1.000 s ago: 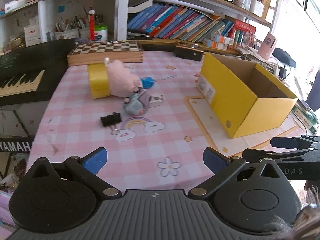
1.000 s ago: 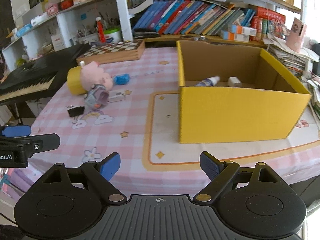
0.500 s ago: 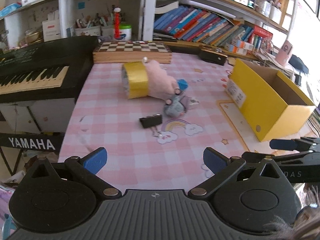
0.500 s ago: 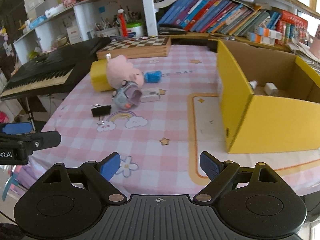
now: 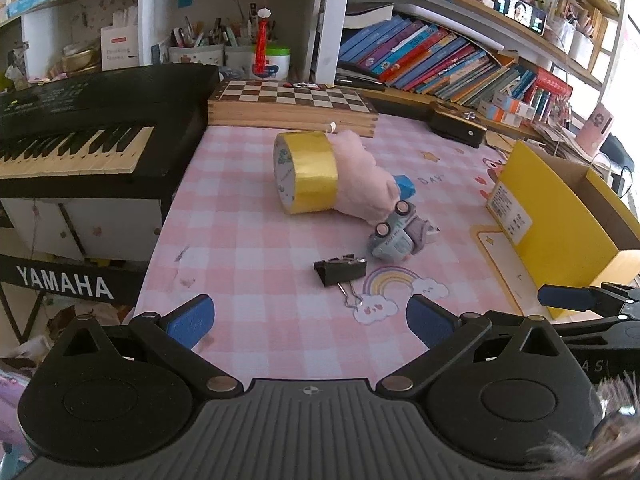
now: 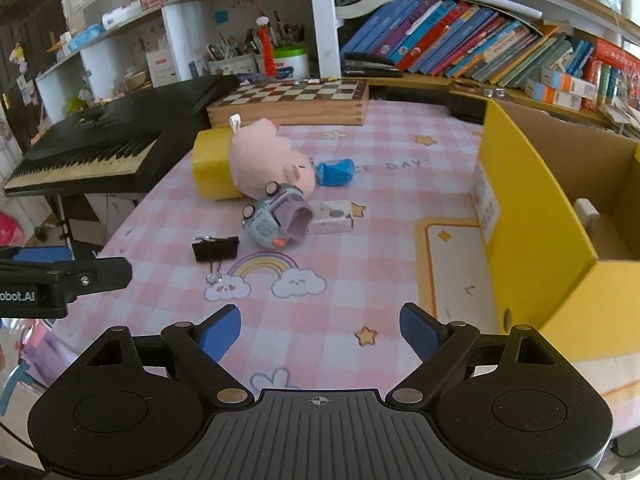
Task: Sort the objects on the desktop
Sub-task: 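Grasp the black binder clip with the left tool while the right tool grasps the grey toy car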
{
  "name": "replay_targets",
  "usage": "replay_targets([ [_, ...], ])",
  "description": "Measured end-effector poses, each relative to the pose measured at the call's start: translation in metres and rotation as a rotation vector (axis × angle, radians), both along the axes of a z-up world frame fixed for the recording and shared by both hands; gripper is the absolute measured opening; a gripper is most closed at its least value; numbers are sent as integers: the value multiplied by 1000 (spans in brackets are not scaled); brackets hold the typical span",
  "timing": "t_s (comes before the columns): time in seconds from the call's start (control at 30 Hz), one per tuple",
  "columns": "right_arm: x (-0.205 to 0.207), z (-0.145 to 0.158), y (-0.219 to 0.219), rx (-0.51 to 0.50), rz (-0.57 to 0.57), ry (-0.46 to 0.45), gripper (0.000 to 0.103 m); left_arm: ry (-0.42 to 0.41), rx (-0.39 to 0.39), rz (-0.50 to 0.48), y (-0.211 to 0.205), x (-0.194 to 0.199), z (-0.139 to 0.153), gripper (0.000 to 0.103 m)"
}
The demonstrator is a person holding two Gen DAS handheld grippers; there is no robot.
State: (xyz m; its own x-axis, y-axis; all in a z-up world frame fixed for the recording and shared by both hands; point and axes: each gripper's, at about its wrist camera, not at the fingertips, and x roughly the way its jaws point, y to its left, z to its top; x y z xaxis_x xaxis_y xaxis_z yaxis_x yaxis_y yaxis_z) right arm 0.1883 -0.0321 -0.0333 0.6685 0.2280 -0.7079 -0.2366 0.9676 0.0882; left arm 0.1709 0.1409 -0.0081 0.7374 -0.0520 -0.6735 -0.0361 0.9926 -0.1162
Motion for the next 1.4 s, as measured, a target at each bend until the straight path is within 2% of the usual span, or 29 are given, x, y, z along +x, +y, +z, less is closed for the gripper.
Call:
replay_targets([
  [0.33, 31, -13, 14, 8, 45, -10, 89, 0, -7, 9, 8, 33, -7, 103],
  [0.53, 50, -21, 28, -18, 92, -40, 89, 7, -48, 25, 14, 47, -14, 103],
  [0.73, 73, -19, 33, -29, 106, -74, 89, 9, -25, -12, 11, 50, -16, 98],
  [0.83, 85, -19, 35, -17, 118, -61, 88, 40, -50, -22, 14, 52, -21, 90],
  [0.97, 100, -22, 44, -13, 167, -41, 88, 72, -36, -38, 14, 54, -29, 85],
  [1.03, 105, -25, 49, -22, 195, -33, 85, 85, -29, -51, 12, 56, -34, 84],
  [1.13, 113, -28, 54, -35, 219, -23, 66, 89, -32, -64, 7, 60, -37, 83],
  [1.3, 115, -25, 52, -35, 235, -27, 66, 88, -17, -87, -7, 75, -42, 76],
  [1.4, 114, -17, 41, 4, 182, -34, 66, 87, 0, -90, -18, 82, -44, 70],
])
